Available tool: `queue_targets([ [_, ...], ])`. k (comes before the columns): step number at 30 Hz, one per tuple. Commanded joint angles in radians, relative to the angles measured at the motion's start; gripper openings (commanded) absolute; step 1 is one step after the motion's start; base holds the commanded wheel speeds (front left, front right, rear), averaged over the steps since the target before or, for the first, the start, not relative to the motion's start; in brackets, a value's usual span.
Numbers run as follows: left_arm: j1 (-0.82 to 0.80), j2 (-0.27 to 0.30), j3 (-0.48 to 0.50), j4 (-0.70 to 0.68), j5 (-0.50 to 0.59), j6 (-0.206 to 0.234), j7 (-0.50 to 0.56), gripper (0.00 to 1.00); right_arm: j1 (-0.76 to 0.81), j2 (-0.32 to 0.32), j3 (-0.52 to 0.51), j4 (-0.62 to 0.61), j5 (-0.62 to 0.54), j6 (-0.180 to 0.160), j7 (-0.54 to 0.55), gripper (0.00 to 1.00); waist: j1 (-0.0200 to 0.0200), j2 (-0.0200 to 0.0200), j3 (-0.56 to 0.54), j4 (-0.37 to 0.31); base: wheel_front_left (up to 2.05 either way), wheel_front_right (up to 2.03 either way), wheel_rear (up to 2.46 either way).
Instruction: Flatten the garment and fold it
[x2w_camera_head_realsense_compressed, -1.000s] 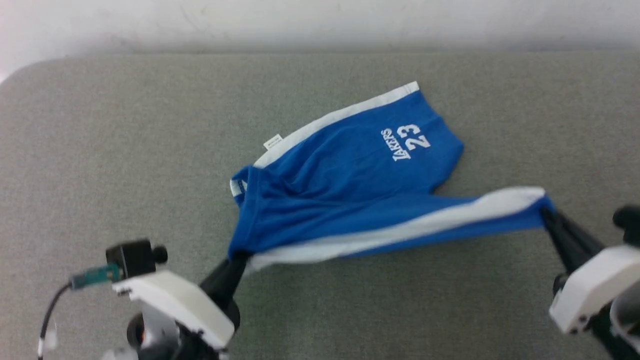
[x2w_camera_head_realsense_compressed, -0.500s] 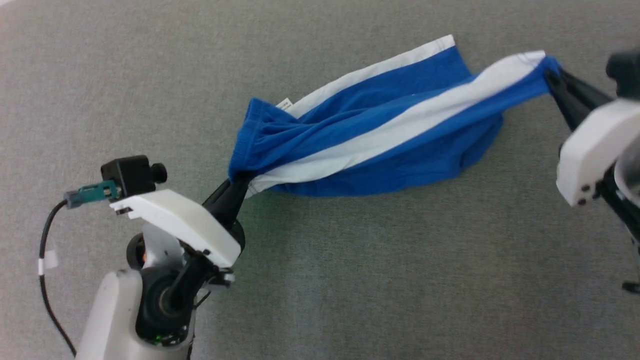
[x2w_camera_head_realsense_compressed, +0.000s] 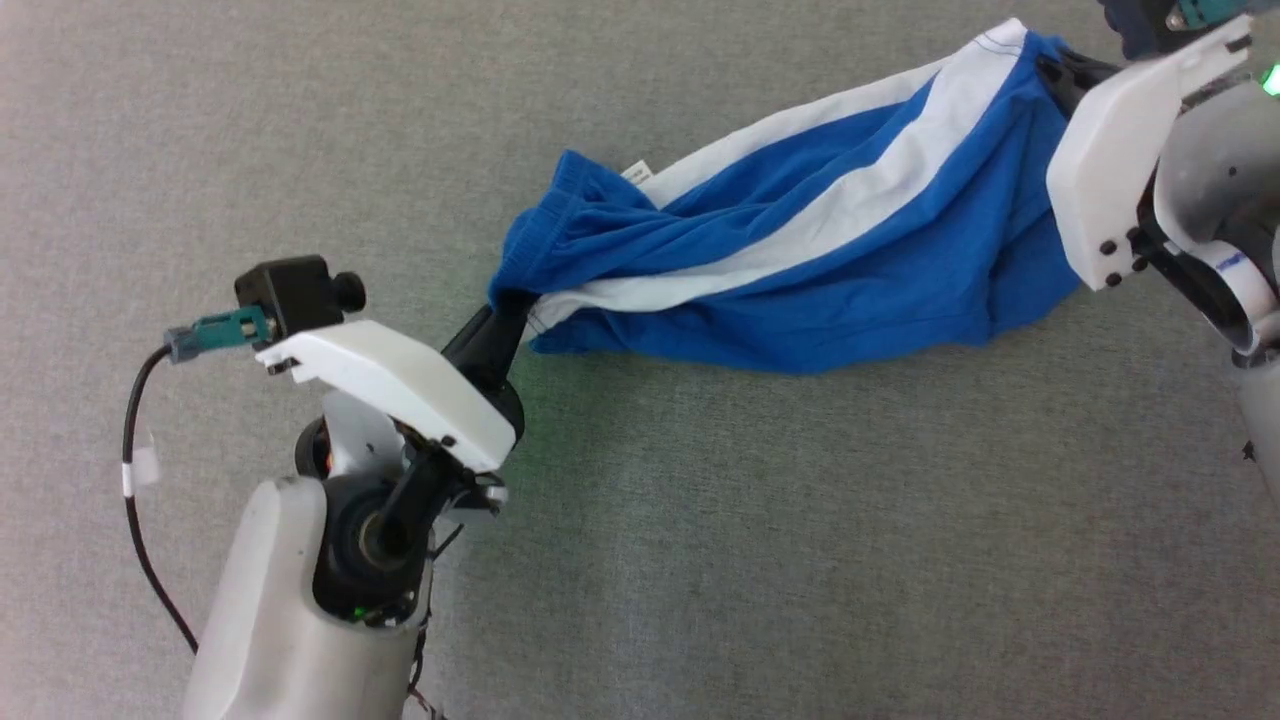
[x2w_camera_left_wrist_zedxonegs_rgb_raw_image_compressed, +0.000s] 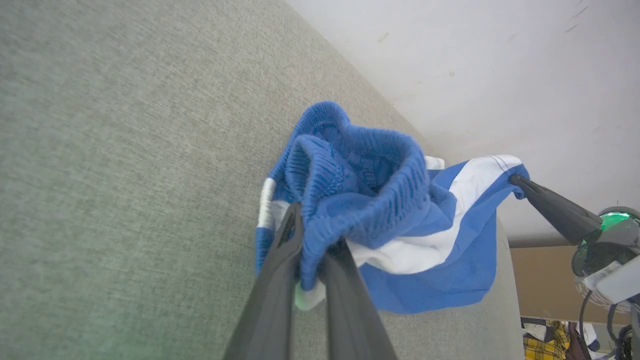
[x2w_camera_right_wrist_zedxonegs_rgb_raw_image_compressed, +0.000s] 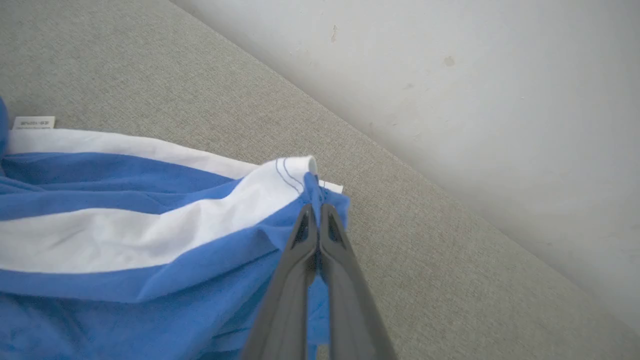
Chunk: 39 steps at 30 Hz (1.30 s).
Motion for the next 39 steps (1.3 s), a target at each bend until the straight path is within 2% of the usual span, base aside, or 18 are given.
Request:
queue_targets([
  [1,-0.021,-0.005,0.003,0.008,-0.006,0.006,-0.010,0.00,-0.019,-0.005,0.005,0.015,0.001,-0.002,-0.008,0.00,-0.0001,0.0000,0.011,0.012,0.00,0.00,0.00],
  [9,-0.063,-0.022,0.006,0.091,-0.012,0.006,-0.047,0.00,-0.075,-0.006,0.034,0.177,-0.014,-0.002,-0.069,0.00,-0.0001,0.0000,0.025,0.025,0.00,0.00,0.00],
  [16,-0.075,-0.029,-0.006,0.144,-0.016,-0.002,-0.059,0.00,-0.088,-0.003,0.043,0.265,-0.013,-0.002,-0.109,0.00,-0.0001,0.0000,0.041,0.025,0.00,0.00,0.00],
  [17,-0.078,-0.030,-0.008,0.151,-0.016,-0.003,-0.062,0.02,-0.089,-0.002,0.044,0.273,-0.013,-0.002,-0.114,0.00,-0.0001,0.0000,0.043,0.025,0.00,0.00,0.00],
  [19,-0.084,-0.030,-0.009,0.163,-0.012,-0.005,-0.068,0.21,-0.091,0.000,0.048,0.286,-0.011,-0.002,-0.122,0.00,-0.0001,0.0000,0.046,0.024,0.00,0.00,0.00],
  [20,-0.087,-0.031,-0.010,0.167,-0.011,-0.006,-0.072,0.27,-0.092,0.001,0.049,0.292,-0.010,-0.002,-0.126,0.00,-0.0001,0.0000,0.047,0.022,0.00,0.00,0.00],
  [22,-0.093,-0.032,-0.012,0.174,-0.009,-0.006,-0.078,0.33,-0.095,0.003,0.051,0.302,-0.006,-0.002,-0.131,0.00,-0.0001,0.0000,0.047,0.020,0.00,0.00,0.00],
  [24,-0.097,-0.033,-0.015,0.179,-0.009,-0.008,-0.082,0.48,-0.095,0.006,0.055,0.312,-0.002,-0.002,-0.131,0.00,-0.0001,0.0000,0.045,0.018,0.00,0.00,0.00],
  [25,-0.099,-0.033,-0.016,0.182,-0.008,-0.009,-0.084,0.71,-0.094,0.007,0.057,0.316,0.001,-0.002,-0.130,0.16,-0.0001,0.0000,0.043,0.016,0.00,0.00,0.00],
  [26,-0.100,-0.034,-0.017,0.183,-0.008,-0.010,-0.087,0.99,-0.094,0.009,0.059,0.318,0.005,-0.002,-0.132,0.46,-0.0001,0.0000,0.040,0.015,0.00,0.00,0.00],
  [27,-0.101,-0.034,-0.018,0.185,-0.007,-0.010,-0.089,1.00,-0.093,0.009,0.062,0.318,0.008,-0.002,-0.135,1.00,-0.0001,0.0000,0.037,0.013,0.00,0.00,0.00],
  [39,-0.075,-0.027,-0.012,0.167,-0.003,-0.014,-0.123,1.00,-0.031,0.000,0.048,0.285,0.073,-0.002,-0.167,1.00,-0.0001,0.0000,-0.055,-0.005,0.00,0.00,0.00],
])
